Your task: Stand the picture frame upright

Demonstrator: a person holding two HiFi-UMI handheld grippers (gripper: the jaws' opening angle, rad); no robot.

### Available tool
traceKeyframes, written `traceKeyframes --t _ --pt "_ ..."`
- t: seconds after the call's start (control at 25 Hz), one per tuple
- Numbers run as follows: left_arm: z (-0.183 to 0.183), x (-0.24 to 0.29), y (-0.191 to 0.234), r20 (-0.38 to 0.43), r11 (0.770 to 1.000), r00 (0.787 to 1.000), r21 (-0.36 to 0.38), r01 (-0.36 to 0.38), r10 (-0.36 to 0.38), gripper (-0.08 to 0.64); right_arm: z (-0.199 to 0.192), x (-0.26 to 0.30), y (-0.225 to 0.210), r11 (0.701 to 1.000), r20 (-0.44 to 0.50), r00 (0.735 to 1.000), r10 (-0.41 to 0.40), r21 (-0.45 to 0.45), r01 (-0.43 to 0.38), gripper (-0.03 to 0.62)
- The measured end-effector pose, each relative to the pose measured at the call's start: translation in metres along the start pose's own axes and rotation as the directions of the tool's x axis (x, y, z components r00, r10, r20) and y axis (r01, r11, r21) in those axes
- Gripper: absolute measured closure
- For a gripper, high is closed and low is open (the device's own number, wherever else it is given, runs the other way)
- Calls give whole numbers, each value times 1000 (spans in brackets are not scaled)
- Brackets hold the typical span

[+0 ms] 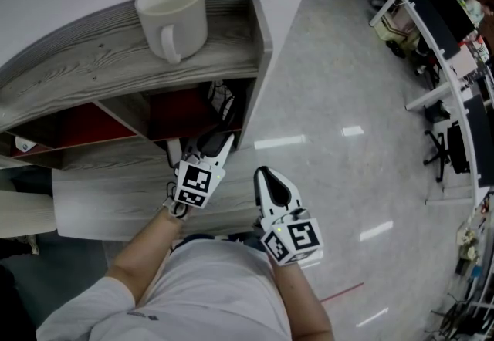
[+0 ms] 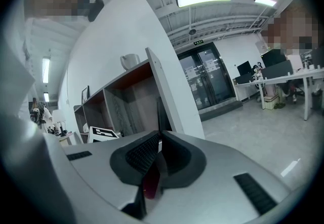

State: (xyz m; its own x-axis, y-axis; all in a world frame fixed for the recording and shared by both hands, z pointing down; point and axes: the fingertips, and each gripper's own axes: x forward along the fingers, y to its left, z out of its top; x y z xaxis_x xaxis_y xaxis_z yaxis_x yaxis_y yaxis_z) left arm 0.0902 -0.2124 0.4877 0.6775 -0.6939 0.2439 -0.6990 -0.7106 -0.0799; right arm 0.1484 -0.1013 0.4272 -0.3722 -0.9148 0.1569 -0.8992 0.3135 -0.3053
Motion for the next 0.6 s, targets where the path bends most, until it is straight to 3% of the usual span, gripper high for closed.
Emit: traceKeyframes --t 0.36,0.6 --pt "7 -17 4 9 1000 1000 -20 -21 21 437 0 5 6 1000 4 1000 22 3 -22 561" --pt "13 -44 24 19 995 998 -87 -56 57 437 -4 22 23 997 -5 997 76 4 -76 561"
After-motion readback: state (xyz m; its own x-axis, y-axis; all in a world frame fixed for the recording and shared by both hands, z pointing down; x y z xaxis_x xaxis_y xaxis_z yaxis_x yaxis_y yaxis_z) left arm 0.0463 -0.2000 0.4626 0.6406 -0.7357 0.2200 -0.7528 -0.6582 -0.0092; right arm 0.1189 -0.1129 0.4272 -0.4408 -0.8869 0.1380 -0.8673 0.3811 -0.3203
